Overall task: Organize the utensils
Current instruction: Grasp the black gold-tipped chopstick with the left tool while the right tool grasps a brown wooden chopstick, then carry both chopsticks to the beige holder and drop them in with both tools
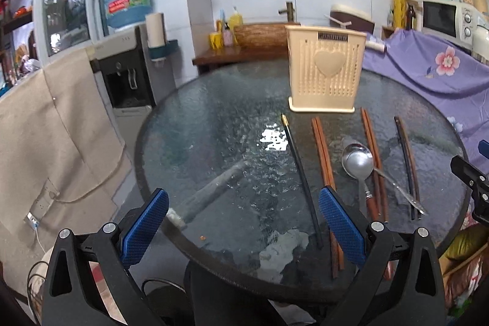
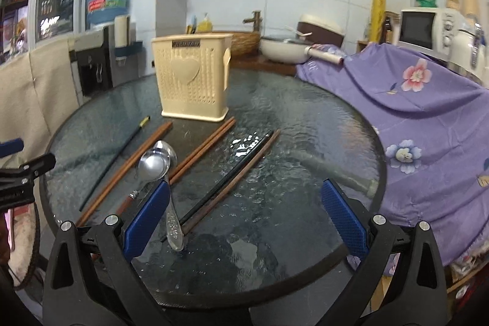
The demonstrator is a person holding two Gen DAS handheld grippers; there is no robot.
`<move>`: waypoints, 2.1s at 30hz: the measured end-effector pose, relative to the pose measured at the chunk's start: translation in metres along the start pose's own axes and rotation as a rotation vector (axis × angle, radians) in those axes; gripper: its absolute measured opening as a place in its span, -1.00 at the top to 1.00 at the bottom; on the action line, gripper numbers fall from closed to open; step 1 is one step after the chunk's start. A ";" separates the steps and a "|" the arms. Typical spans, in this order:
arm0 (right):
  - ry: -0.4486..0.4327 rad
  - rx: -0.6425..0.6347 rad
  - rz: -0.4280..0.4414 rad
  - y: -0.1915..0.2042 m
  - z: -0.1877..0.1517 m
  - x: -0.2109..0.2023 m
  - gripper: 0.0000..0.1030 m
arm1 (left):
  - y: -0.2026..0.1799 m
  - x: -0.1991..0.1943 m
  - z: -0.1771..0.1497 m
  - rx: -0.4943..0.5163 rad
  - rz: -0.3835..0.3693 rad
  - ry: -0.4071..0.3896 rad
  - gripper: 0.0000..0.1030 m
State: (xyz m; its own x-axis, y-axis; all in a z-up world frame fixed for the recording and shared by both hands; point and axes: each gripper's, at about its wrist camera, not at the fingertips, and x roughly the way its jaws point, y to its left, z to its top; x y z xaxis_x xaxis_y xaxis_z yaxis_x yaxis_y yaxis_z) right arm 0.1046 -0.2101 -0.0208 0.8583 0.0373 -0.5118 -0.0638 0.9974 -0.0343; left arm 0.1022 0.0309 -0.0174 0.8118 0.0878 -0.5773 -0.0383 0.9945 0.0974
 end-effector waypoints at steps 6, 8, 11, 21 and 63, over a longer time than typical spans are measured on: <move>0.099 -0.028 -0.026 -0.014 0.015 0.049 -0.85 | -0.011 0.032 0.018 0.052 -0.031 0.040 -0.69; 0.144 -0.009 -0.018 -0.020 0.021 0.064 -0.72 | -0.016 0.045 0.025 0.060 -0.048 0.067 -0.56; 0.204 0.019 -0.012 -0.029 0.029 0.086 -0.53 | -0.018 0.063 0.032 0.057 -0.075 0.109 -0.34; 0.354 0.119 -0.001 -0.045 0.040 0.141 0.04 | -0.022 0.102 0.049 0.072 -0.132 0.191 0.05; 0.354 0.161 0.103 -0.061 0.094 0.223 0.87 | -0.046 0.191 0.105 0.066 -0.184 0.312 0.87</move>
State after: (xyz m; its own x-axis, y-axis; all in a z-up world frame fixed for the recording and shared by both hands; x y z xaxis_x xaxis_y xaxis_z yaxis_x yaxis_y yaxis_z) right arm 0.3476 -0.2564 -0.0517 0.6210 0.1417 -0.7709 -0.0350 0.9876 0.1533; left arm 0.3199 -0.0036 -0.0470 0.5847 -0.0690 -0.8083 0.1378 0.9904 0.0151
